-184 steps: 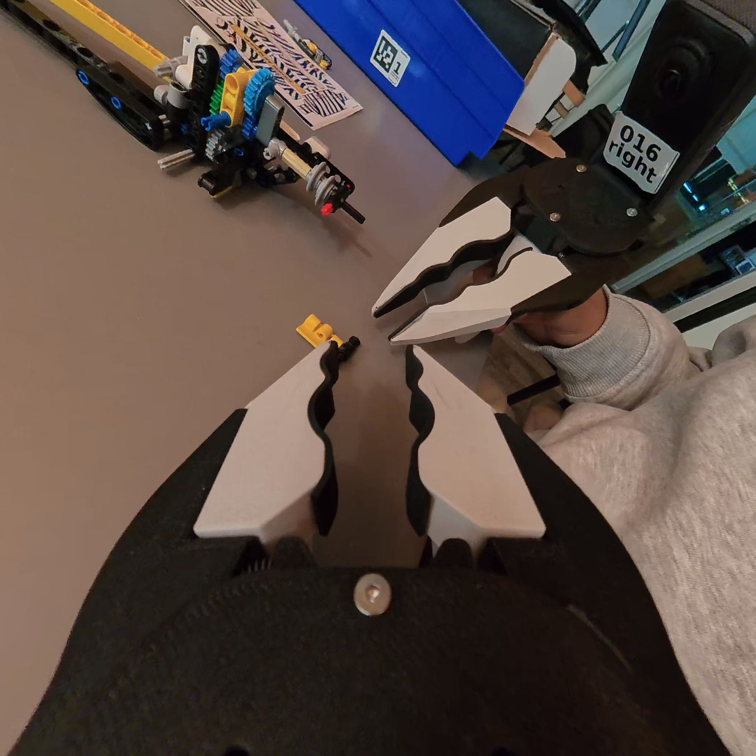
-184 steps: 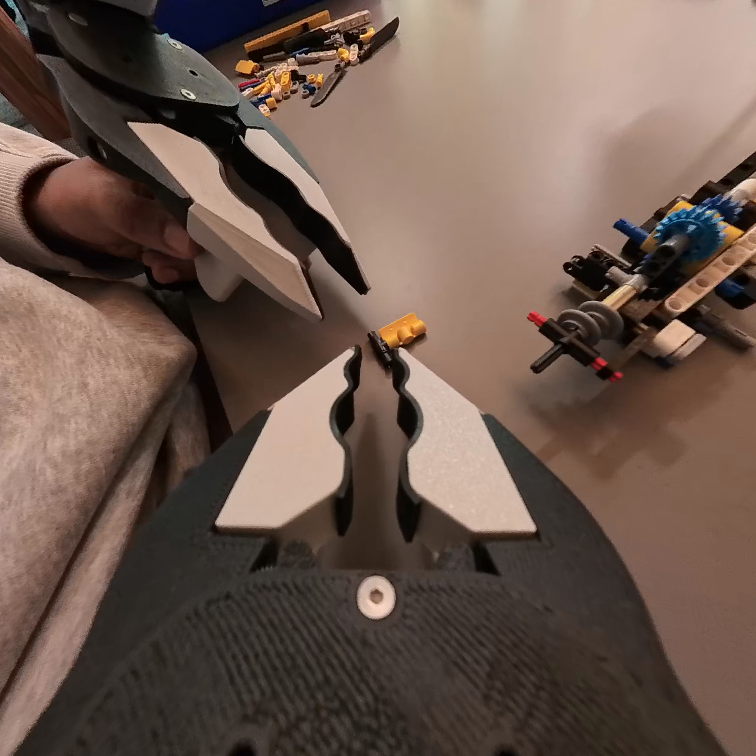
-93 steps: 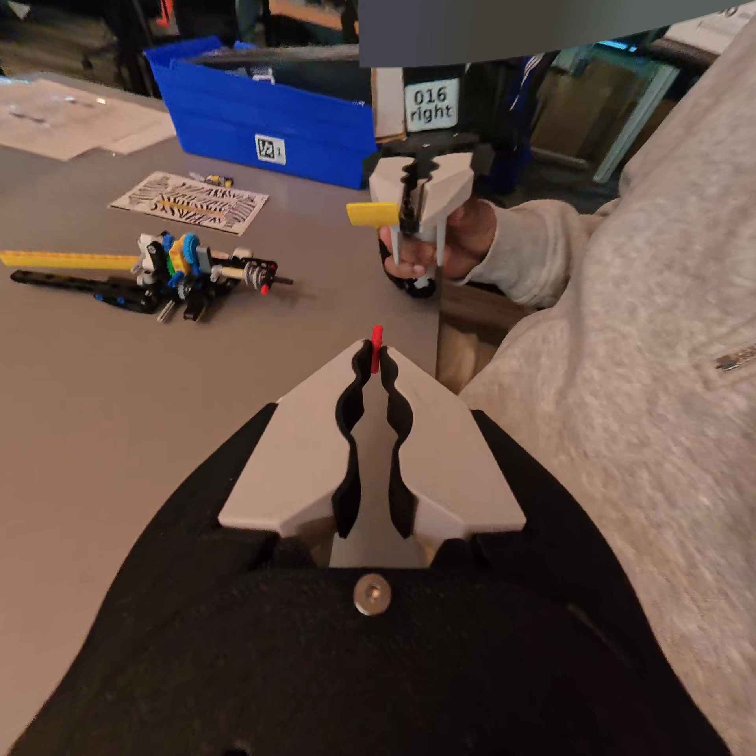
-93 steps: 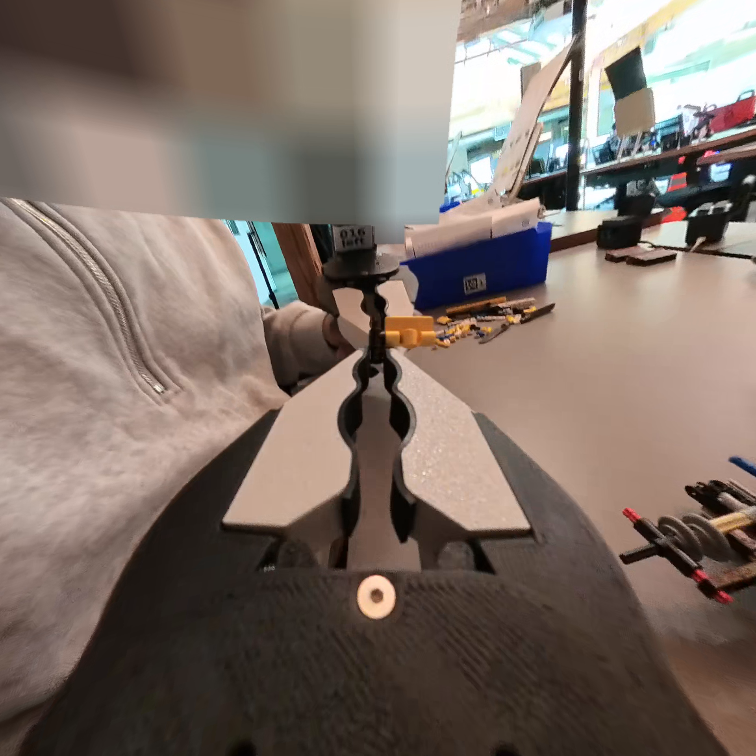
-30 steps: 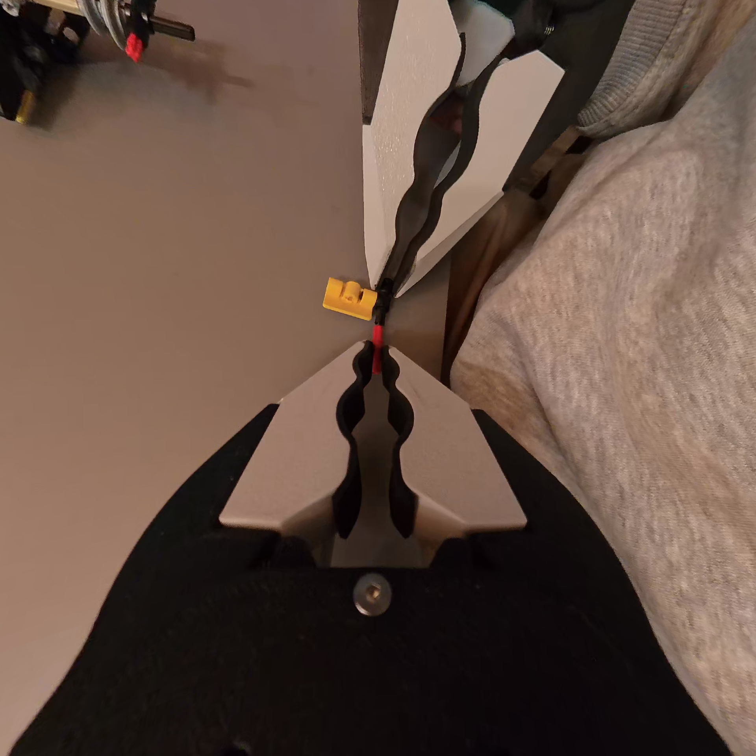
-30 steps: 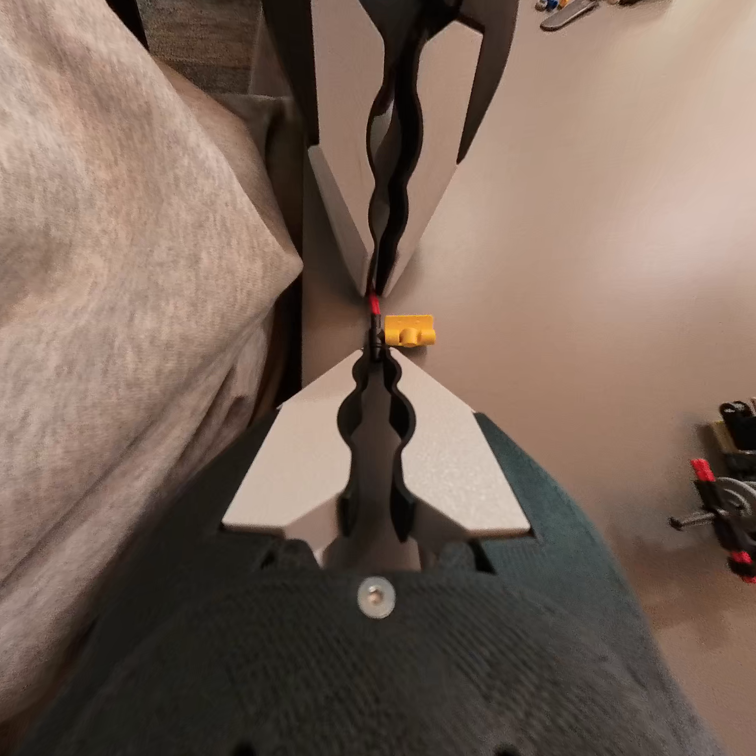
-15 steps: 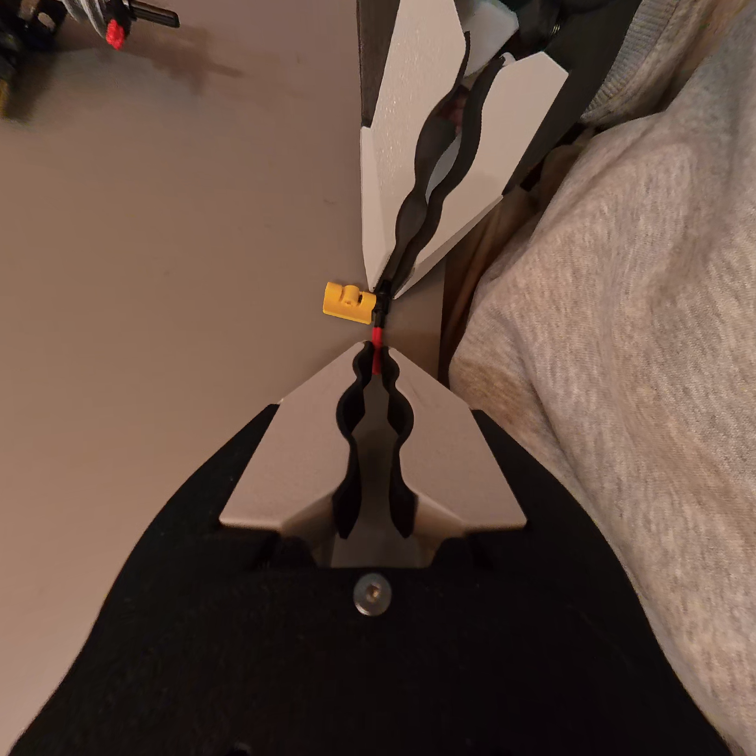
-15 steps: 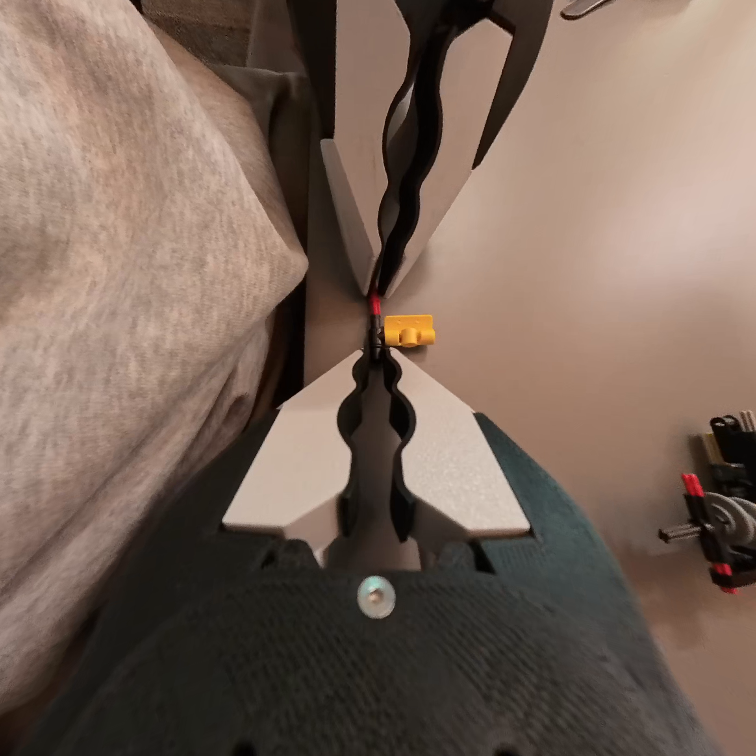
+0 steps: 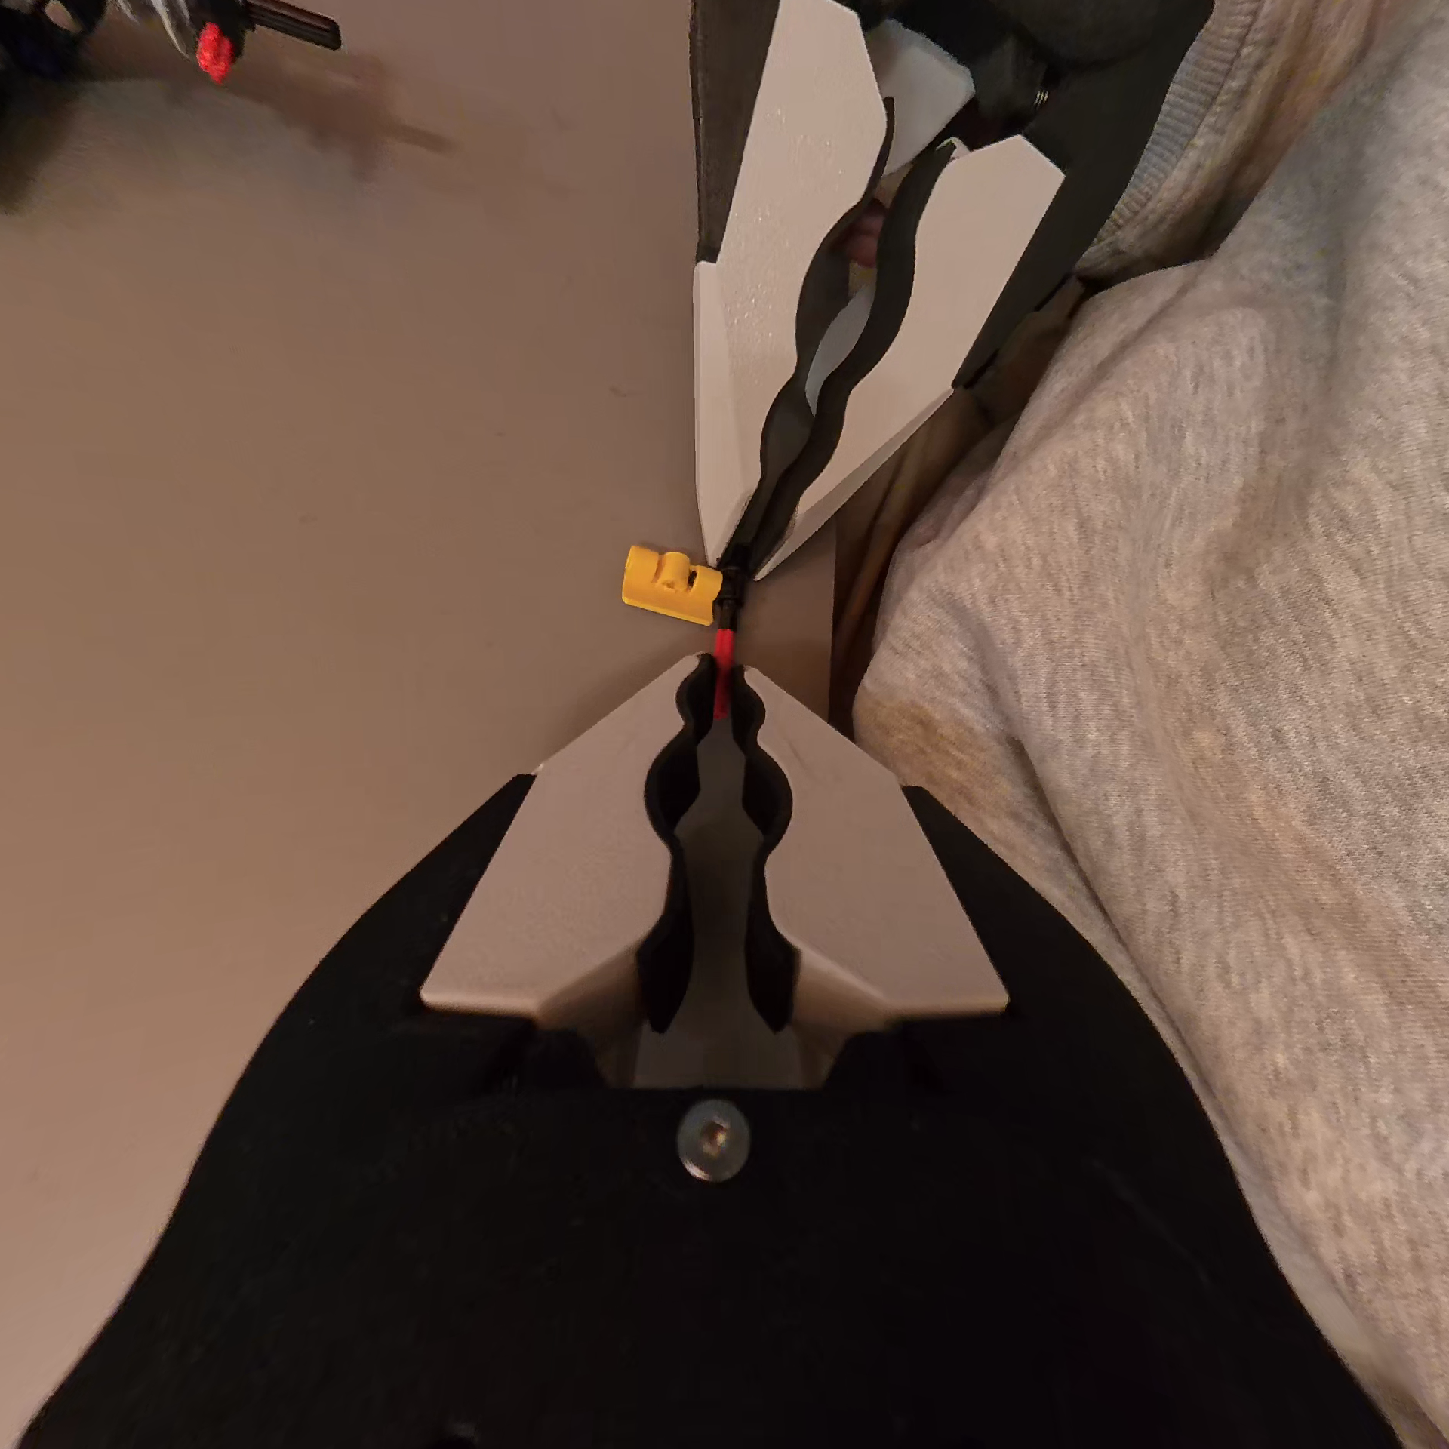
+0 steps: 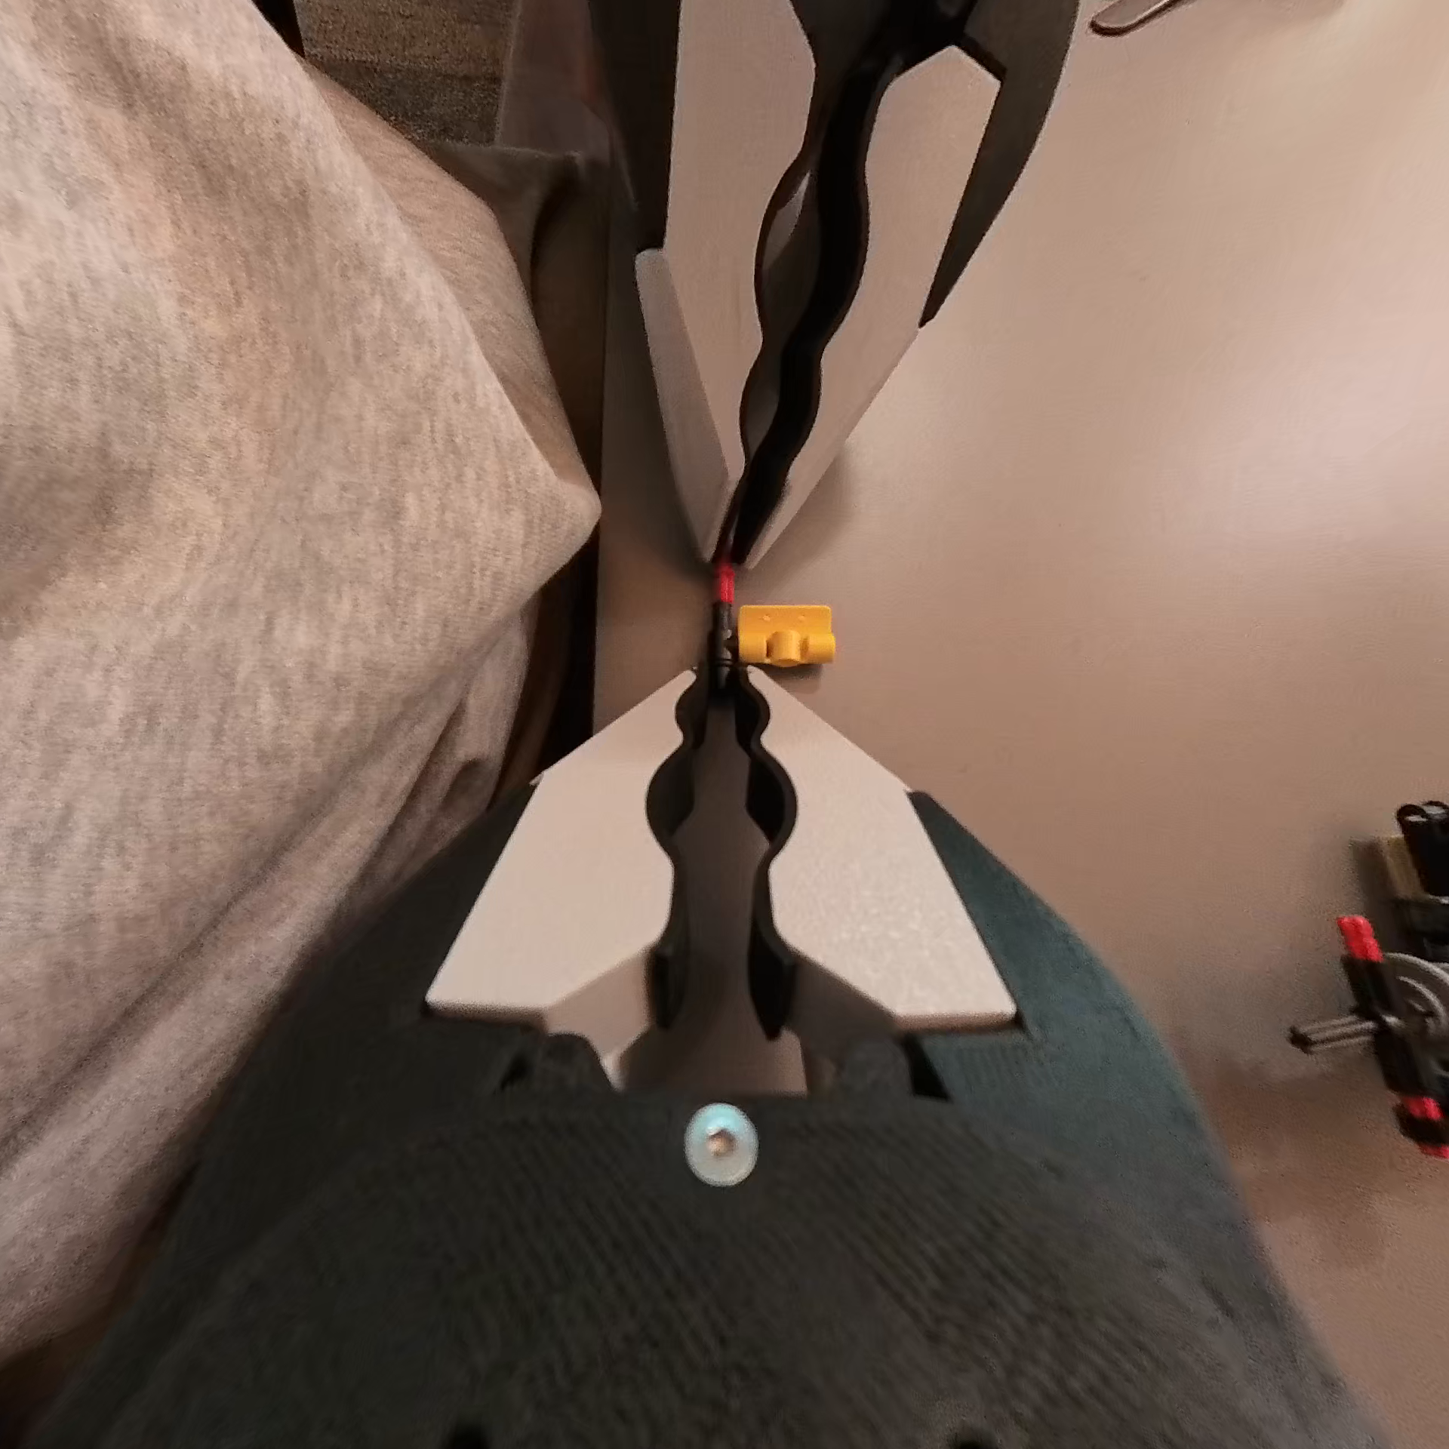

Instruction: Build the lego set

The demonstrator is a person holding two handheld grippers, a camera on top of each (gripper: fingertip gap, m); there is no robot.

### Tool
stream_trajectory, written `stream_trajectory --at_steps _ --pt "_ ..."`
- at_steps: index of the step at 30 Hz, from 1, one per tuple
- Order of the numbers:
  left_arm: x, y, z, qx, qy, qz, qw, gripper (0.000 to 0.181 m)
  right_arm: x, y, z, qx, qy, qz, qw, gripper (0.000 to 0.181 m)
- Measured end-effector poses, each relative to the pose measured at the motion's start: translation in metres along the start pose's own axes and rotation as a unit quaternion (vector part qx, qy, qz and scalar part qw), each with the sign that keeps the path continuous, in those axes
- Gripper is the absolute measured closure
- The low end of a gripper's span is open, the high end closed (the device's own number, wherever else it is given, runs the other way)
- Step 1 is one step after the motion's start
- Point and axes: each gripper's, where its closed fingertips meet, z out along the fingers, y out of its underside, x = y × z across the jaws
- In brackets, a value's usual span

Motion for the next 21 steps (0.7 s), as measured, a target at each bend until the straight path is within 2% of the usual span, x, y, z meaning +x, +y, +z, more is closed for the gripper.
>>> stream_trajectory --at_steps 21 --pt "0.0016 -0.0006 0.0029 -0.002 0.012 -0.016 1.0 0.181 -0.0036 -0.0032 0.0024 0.014 -0.022 0.021 0.999 0.176"
